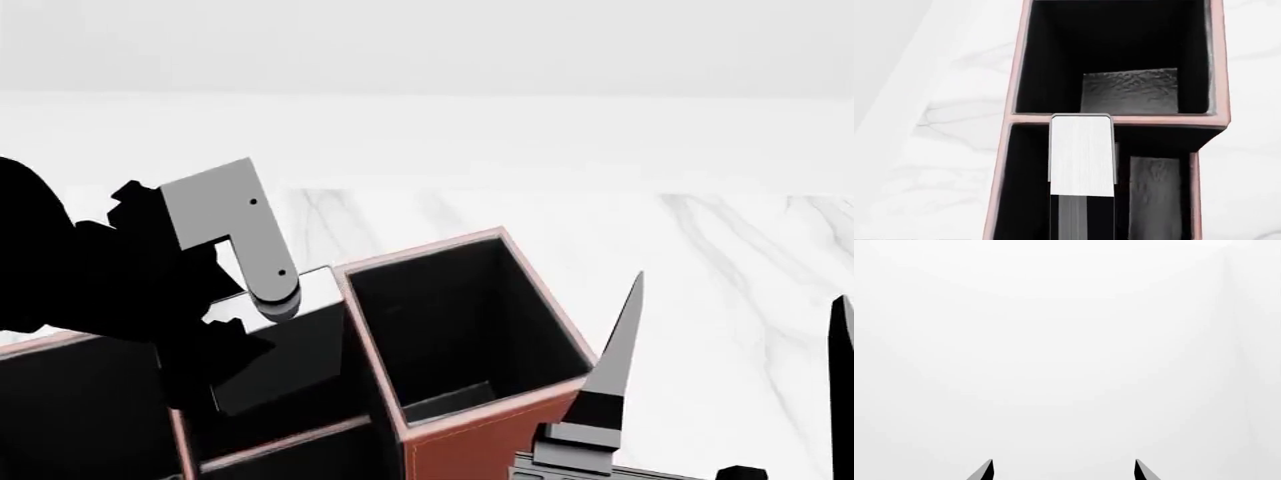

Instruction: Pick up the book and place it in the front compartment of the caddy.

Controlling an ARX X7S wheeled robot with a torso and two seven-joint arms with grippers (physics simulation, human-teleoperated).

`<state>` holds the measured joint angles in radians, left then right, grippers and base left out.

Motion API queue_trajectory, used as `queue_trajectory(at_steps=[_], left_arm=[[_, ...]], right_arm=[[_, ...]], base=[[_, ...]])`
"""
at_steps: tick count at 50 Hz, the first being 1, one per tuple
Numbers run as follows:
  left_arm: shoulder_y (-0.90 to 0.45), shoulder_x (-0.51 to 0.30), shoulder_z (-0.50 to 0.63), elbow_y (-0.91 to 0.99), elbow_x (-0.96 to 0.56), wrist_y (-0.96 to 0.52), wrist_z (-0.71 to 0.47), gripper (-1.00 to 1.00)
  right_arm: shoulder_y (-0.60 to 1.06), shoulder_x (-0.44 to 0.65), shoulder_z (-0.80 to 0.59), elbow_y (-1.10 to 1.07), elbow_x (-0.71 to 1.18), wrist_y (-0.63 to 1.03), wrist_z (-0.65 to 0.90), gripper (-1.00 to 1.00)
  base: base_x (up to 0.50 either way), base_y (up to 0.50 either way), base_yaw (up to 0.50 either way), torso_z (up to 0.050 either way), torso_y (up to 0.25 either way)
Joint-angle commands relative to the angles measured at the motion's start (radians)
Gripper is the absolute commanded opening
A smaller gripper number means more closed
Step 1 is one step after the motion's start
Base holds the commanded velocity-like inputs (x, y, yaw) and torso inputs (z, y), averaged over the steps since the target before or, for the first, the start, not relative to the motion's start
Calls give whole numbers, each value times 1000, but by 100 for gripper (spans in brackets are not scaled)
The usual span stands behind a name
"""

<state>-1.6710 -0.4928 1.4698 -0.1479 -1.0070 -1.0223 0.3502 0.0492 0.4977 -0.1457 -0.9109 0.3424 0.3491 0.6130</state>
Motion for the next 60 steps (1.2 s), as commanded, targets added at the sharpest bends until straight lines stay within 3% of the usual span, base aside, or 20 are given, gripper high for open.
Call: queue_trajectory(at_steps=[1,60], left_arm=[[27,6,3,-41,54,48,-12,-100],[193,71,58,-270,205,310,59,-100]], right_arm=[[2,3,-2,0,2,0,4,100],[-2,16,-9,26,4,-19,14,100]], base=[[0,0,0,0,0],[0,0,0,0,1]])
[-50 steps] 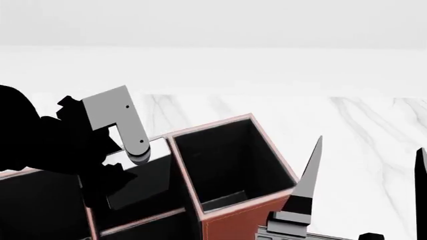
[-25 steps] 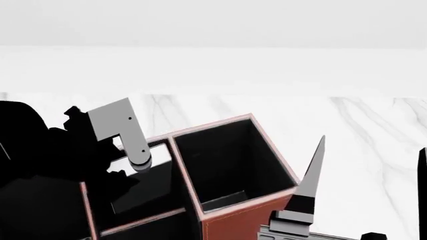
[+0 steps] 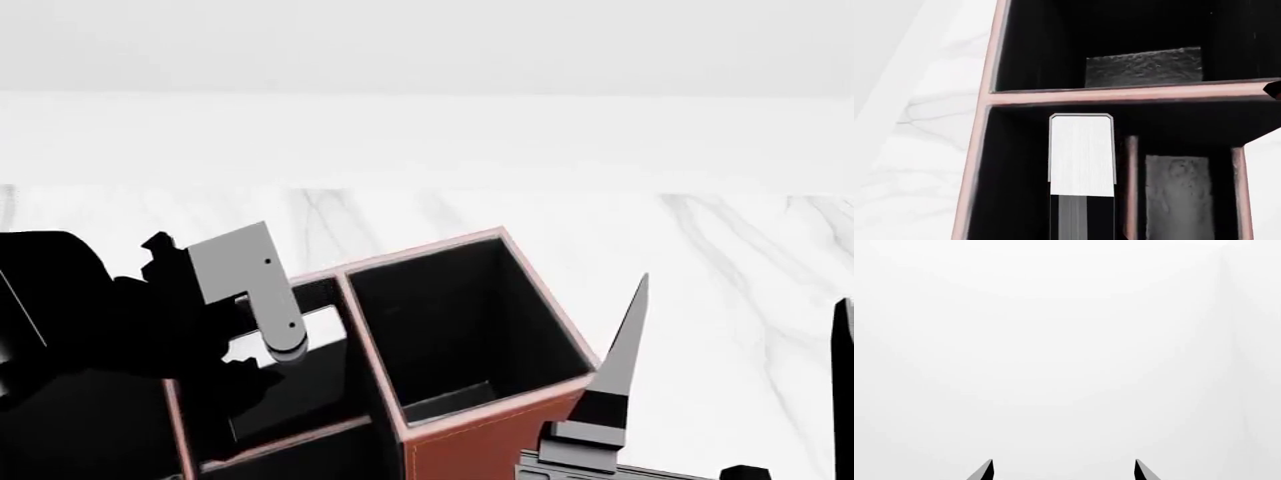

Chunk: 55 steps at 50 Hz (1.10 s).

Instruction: Pick up the book and place it in the front compartment of the caddy.

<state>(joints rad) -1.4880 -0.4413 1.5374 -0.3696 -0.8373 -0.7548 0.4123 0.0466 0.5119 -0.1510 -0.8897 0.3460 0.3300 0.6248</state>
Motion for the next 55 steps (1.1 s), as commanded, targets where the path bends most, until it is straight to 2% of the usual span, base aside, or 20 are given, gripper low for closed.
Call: queue_trajectory(at_steps=[1,55], left_arm=[[11,21,-10,-52,36,44,-3,-100],[146,113,20,-306,138,252,51,-100]], right_arm=[[0,2,-3,6,0,-1,2,100],[-6,9,-12,33,-2,-22,7,100]], base=[[0,0,0,0,0],[0,0,-1,0,1]])
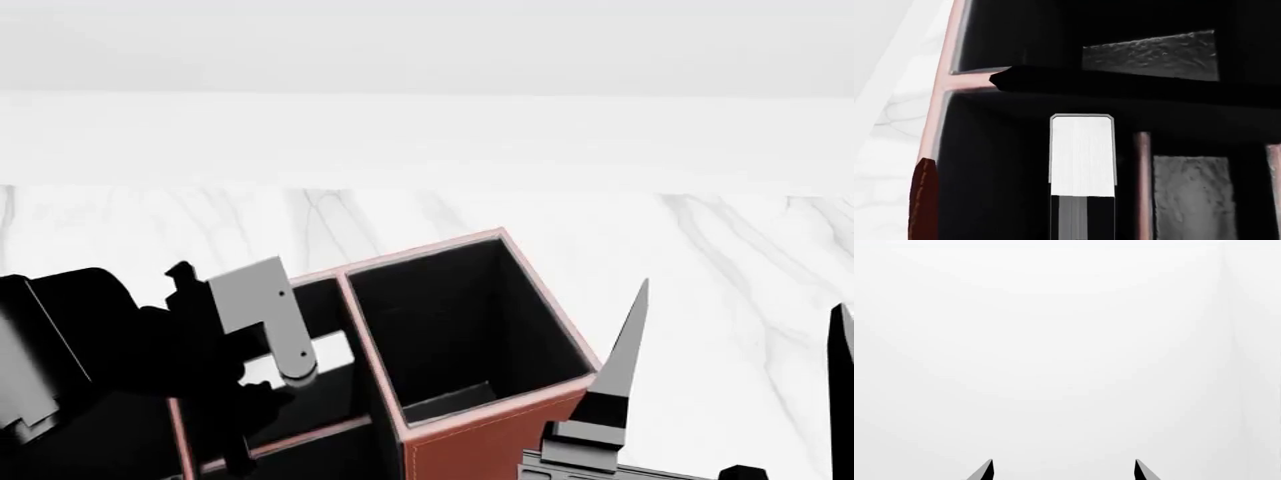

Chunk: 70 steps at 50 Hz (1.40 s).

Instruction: Pick up the book and place it in the front compartment of the caddy.

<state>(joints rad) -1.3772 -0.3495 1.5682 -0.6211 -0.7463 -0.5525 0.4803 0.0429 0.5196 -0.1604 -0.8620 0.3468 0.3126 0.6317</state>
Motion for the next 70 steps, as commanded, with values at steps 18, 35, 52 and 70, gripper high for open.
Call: queue_trajectory(at_steps=[18,35,52,70], left_arm=[[52,34,-13,-87,54,68,-13,-100],[50,44,-12,-109,66,58,-33,100],[59,31,-17,-87,61,51,-44,100],[24,-143,-133,343,-69,-96,-299,100]], right_arm=[[-3,3,-8,9,-5,-8,3,100],[-1,4,-13,9,-5,-9,6,100],[1,7,-15,6,0,-8,10,100],[4,1,-38,15,-11,-12,9,100]], base=[[2,-1,-3,0,0],[2,0,-2,0,0],[7,0,-7,0,0],[1,0,-2,0,0]])
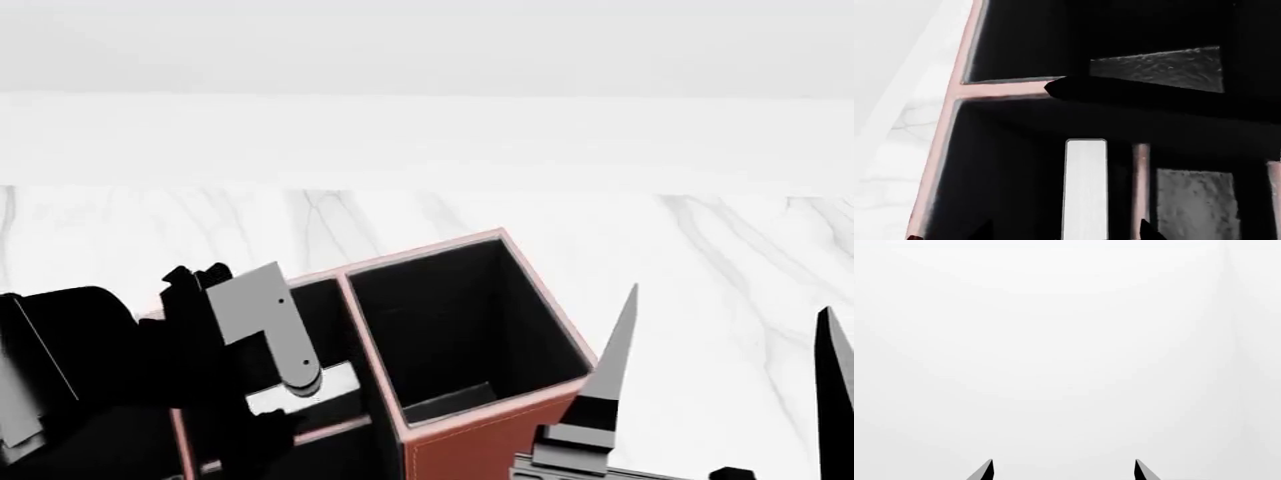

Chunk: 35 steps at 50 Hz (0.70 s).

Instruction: Pick up the book and place it in the front compartment of the caddy.

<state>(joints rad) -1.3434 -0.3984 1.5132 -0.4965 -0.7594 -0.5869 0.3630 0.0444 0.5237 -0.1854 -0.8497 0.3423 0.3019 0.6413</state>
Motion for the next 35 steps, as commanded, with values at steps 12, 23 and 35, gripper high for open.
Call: queue_trajectory(at_steps=[12,23,35], left_arm=[[-2,-230,-245,523,-262,-131,-410,100],[46,-359,-380,736,-389,-59,-574,100],[160,-497,-499,999,-467,112,-761,100]], right_arm=[[5,0,-23,-6,-11,4,2,100],[9,0,-29,-7,-12,6,4,100],[13,2,-32,-17,-10,11,7,100]], base=[[0,0,0,0,0],[0,0,0,0,0],[0,0,0,0,0]])
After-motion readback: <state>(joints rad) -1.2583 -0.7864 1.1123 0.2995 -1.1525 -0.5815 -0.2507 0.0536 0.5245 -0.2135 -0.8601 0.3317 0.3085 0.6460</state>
